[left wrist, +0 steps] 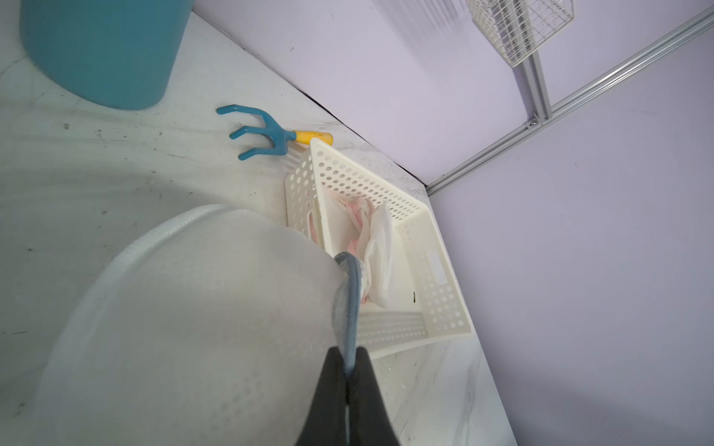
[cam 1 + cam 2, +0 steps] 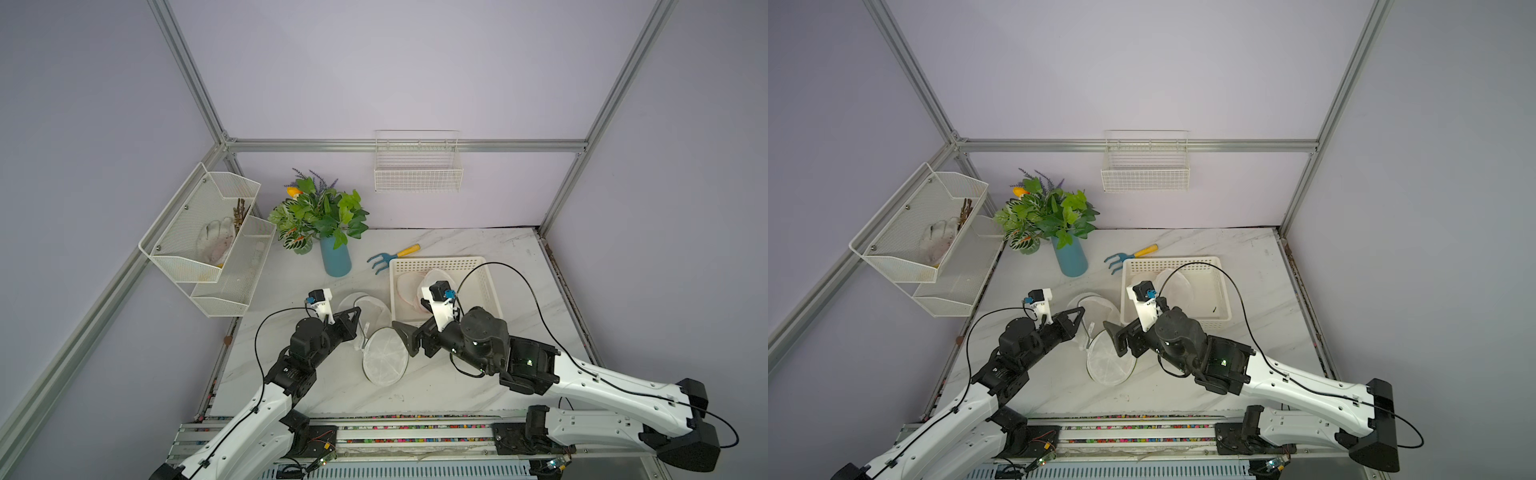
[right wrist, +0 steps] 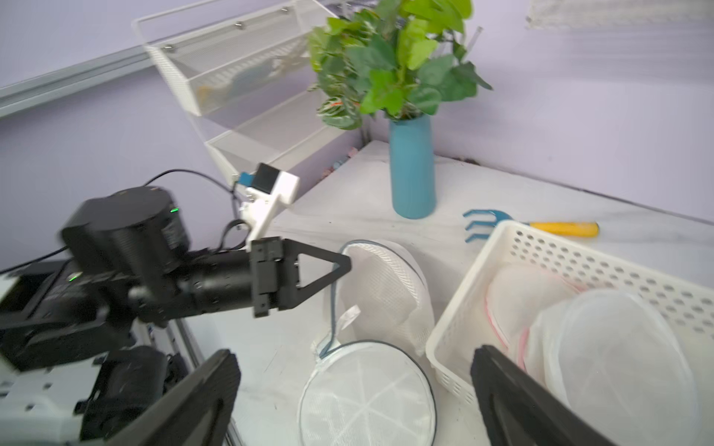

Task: Turn the laundry bag inside out
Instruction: Turn over the laundry bag.

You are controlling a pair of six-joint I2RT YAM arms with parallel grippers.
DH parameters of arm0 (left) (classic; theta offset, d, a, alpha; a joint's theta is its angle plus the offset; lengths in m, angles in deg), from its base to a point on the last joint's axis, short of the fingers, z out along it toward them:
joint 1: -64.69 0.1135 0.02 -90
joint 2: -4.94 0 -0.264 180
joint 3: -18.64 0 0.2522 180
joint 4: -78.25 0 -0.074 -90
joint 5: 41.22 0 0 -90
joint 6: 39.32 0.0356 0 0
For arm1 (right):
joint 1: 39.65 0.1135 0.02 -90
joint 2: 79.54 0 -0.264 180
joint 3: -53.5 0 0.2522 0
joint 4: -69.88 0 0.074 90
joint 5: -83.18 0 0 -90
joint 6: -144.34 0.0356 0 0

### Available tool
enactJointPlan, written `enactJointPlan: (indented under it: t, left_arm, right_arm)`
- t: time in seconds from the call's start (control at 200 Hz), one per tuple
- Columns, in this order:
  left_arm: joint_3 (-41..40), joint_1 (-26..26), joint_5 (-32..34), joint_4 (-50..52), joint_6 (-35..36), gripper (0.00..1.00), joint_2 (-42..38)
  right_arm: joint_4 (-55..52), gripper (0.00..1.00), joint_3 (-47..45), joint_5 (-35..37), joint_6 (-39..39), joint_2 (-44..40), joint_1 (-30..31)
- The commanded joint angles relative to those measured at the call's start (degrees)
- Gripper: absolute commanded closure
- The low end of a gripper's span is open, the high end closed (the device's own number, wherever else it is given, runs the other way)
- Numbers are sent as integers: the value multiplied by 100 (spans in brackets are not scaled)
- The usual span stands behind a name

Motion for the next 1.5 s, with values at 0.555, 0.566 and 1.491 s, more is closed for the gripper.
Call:
enactJointPlan:
  t: [0.555,0.566,1.491]
  left_arm:
    - [1740,30,-969,1991,1366,100,21]
    - [1786,26,-924,2098,1416,100,10]
    - [3294,30,-1728,3335,2757,100,175]
  right_arm:
    - [1323,0,43,-1179,-1182,2066,-612]
    - [1354,0,16,-1188,-1207,2046,-612]
    - [3862,24,-984,7,-1933,1674,-605]
